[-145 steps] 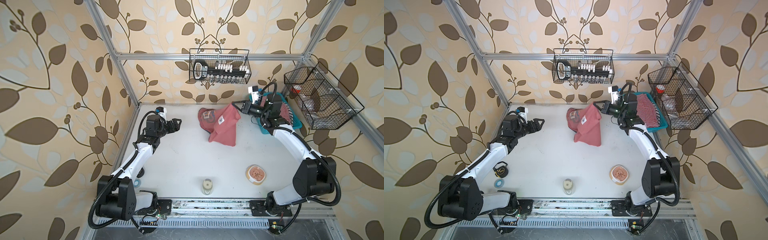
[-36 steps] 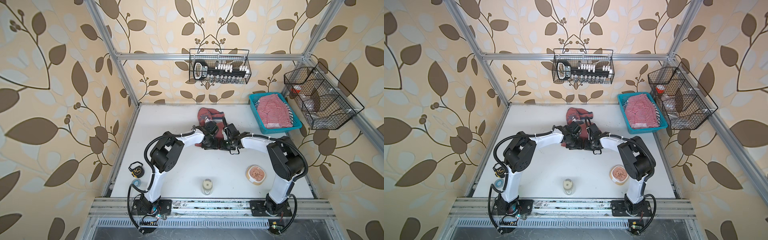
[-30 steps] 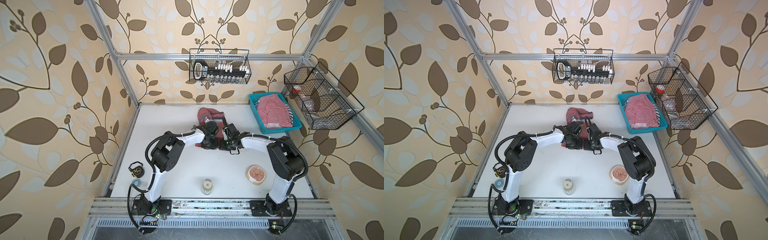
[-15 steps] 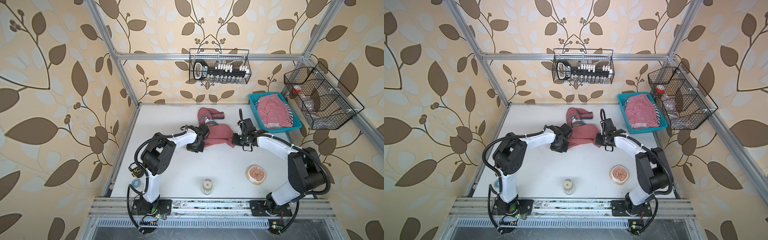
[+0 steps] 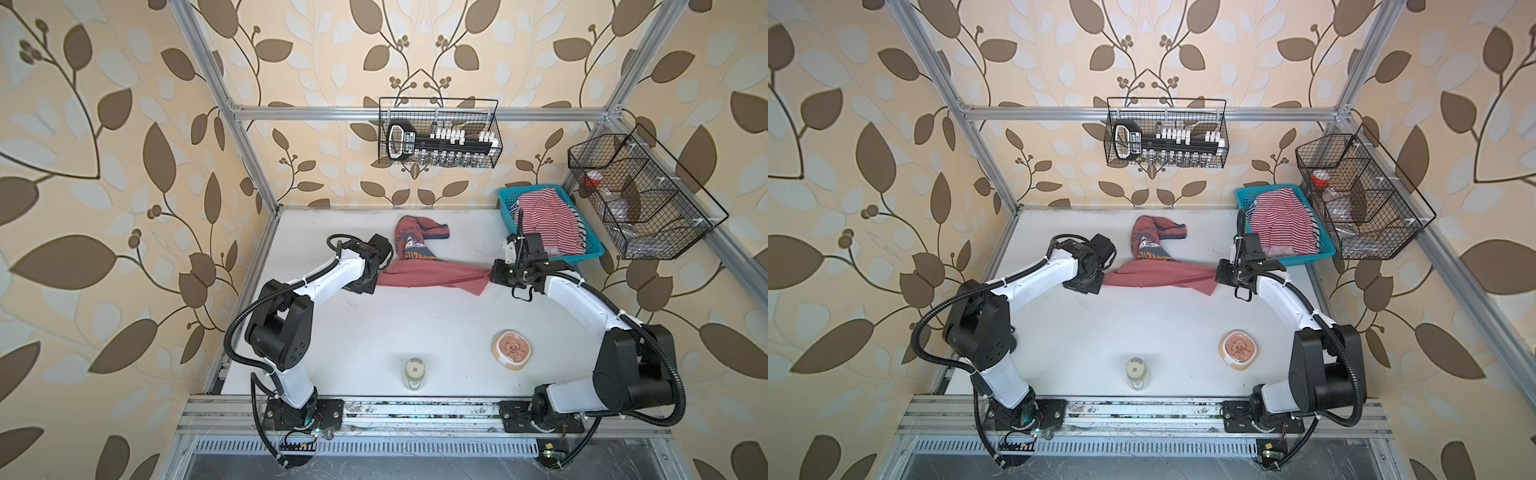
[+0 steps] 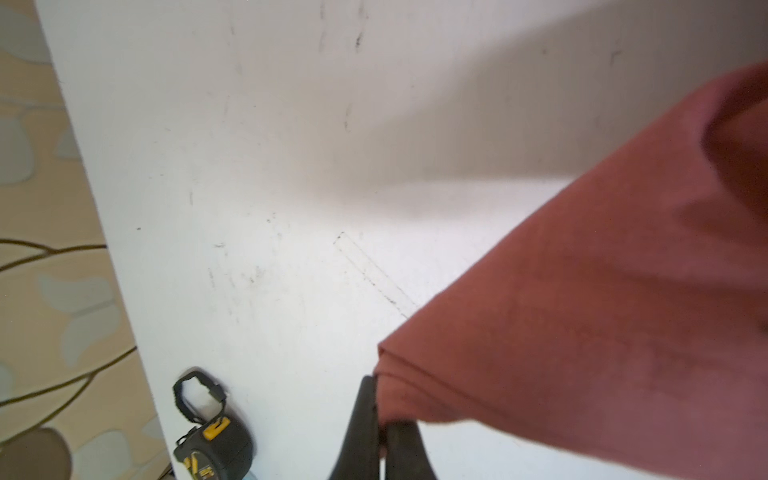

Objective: Fold and stack the tank tops
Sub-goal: 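Lift the tank top with both grippers and spread it apart, away from the robot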

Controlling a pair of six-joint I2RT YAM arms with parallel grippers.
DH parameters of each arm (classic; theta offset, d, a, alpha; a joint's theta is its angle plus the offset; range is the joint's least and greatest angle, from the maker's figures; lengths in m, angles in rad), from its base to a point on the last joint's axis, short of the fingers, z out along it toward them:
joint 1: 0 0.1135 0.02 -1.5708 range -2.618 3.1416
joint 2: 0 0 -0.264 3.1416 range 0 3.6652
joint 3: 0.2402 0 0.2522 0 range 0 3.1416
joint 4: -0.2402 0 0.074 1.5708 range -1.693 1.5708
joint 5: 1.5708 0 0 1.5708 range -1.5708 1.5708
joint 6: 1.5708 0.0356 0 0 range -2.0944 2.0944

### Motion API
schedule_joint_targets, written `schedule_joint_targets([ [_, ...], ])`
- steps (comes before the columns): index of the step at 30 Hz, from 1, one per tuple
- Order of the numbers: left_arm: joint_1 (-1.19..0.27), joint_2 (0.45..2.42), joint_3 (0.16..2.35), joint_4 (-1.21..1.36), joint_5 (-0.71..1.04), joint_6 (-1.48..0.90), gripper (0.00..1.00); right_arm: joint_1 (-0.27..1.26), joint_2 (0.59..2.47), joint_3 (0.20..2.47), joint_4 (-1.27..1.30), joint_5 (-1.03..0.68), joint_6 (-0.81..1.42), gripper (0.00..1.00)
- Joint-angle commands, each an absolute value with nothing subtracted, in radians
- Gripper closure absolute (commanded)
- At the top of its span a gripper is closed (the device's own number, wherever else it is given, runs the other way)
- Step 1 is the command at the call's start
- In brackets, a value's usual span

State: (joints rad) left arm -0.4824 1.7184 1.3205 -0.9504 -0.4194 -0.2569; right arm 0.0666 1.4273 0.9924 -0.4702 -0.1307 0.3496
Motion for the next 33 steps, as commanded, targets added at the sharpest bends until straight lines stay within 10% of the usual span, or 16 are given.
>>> schedule_joint_targets([
  [1, -0.442, 1.640, 1.355, -1.020, -0.595, -0.249, 1.00, 0.017, 1.379, 1.013, -0.485, -0.166, 0.310, 1.00],
  [15, -0.420, 1.646, 2.023, -0.888, -0.640, 0.092, 1.00, -0.005, 1.388, 1.618, -0.444, -0.329, 0.297, 1.00],
  [33, -0.420, 1.353, 1.871, -0.637, -0.378, 0.271, 1.00, -0.007, 1.276, 1.732, -0.379, -0.459, 0.283, 1.00],
])
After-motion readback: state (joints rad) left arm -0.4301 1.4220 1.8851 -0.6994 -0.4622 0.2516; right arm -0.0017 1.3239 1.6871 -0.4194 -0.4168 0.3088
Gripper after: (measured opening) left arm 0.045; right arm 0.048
